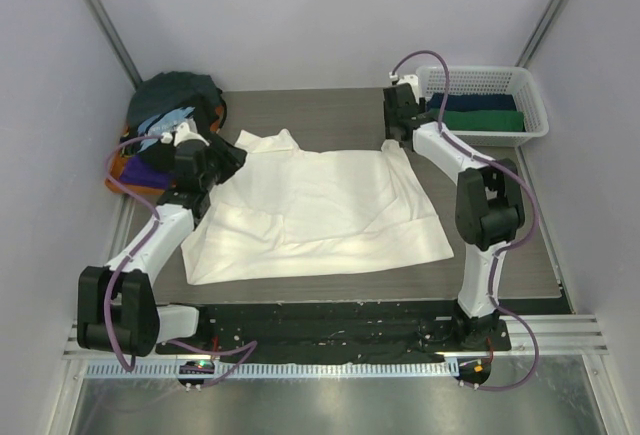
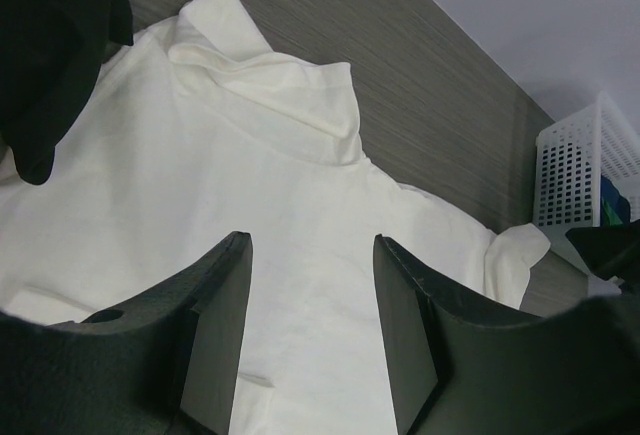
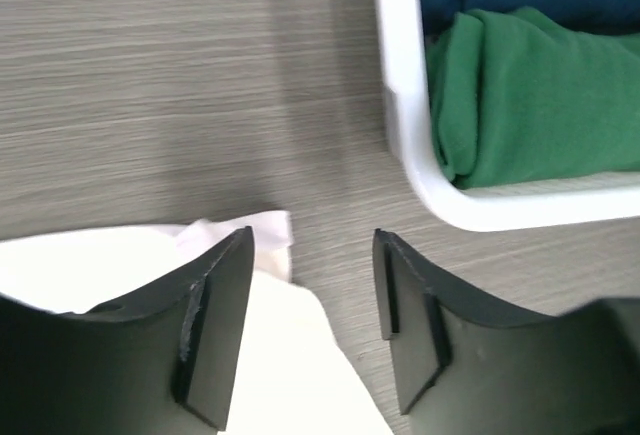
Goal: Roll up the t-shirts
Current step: Fold the T-shirt at the center of the board.
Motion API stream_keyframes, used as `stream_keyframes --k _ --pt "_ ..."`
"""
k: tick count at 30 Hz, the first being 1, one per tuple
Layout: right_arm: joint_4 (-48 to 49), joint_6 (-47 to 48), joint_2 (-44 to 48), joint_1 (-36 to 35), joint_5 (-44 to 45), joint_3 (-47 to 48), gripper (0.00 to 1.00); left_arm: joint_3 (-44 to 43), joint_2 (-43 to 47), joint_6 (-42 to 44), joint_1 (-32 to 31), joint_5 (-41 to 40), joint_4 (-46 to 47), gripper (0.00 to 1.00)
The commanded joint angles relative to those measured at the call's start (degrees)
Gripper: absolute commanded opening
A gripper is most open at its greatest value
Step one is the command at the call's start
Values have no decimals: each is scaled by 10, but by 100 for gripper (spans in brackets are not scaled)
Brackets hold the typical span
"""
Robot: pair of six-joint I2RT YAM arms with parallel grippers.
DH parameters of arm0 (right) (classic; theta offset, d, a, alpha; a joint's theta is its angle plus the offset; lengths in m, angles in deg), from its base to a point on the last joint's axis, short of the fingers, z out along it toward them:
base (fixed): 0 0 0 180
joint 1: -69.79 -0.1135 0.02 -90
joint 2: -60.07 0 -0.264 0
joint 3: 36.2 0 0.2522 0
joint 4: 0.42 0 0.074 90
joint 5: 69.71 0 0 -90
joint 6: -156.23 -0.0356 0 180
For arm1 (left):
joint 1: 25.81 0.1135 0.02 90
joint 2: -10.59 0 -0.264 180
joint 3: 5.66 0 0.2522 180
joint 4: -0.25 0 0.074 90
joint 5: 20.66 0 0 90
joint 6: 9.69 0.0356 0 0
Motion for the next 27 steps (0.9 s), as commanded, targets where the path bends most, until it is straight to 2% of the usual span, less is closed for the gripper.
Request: stream_keyframes --k 1,5,8,16,20,22,25,26,27 --pt "37 20 57 -2 -92 -3 60 -24 18 21 -7 -22 -2 55" --pt "15 31 31 -1 -152 18 60 -26 27 25 -9 -25 -11 55" --pt "-34 35 -9 -3 -180 69 60 -24 31 27 -10 -22 -13 55" --pt "-85 54 -56 -14 -170 121 60 -34 31 35 -10 -28 -22 56" --pt "-112 71 -74 -25 -154 141 57 -65 11 64 -10 -43 -40 56" --pt "-120 73 -78 -28 -144 146 53 -94 -8 81 -10 -52 -66 56" --pt "-125 73 -74 -28 -124 144 42 -118 -27 92 -10 -66 -84 56" --pt "-124 72 -74 -28 -116 144 34 -129 -31 93 -10 -67 -85 56" --pt "-127 71 -73 -28 -104 145 30 -133 -38 93 -10 -67 -86 56"
